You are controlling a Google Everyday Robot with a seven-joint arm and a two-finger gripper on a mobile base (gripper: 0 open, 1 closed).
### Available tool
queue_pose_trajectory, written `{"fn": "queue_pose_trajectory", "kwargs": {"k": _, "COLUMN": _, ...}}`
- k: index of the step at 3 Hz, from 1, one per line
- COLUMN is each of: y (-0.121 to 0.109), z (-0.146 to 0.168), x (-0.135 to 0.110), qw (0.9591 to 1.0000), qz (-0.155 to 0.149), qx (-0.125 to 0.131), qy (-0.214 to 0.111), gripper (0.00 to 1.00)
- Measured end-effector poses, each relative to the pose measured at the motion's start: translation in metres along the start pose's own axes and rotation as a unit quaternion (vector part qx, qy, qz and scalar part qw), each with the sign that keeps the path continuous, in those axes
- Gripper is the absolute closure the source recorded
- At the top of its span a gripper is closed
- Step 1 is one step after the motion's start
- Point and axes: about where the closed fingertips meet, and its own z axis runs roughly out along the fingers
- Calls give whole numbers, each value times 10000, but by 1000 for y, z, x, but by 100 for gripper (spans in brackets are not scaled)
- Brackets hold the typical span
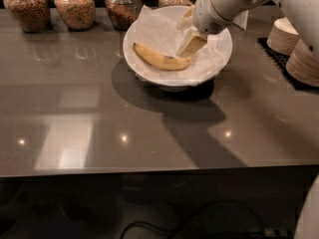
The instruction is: Pick banana from white bowl
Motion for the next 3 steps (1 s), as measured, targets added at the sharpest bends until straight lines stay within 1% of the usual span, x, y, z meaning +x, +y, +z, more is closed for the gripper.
{"fn": "queue_pose_trajectory", "kwargs": {"k": 1, "y": 6, "z": 28, "x": 5, "qw": 9996, "qz": -46, "qx": -275, "qy": -33, "gripper": 48}}
{"fn": "queue_pose_trajectory", "kwargs": {"k": 2, "y": 19, "z": 48, "x": 4, "qw": 9983, "qz": -52, "qx": -568, "qy": -106, "gripper": 44}}
{"fn": "queue_pose_trajectory", "kwargs": {"k": 3, "y": 26, "z": 64, "x": 0, "qw": 9969, "qz": -59, "qx": -766, "qy": -191, "gripper": 44}}
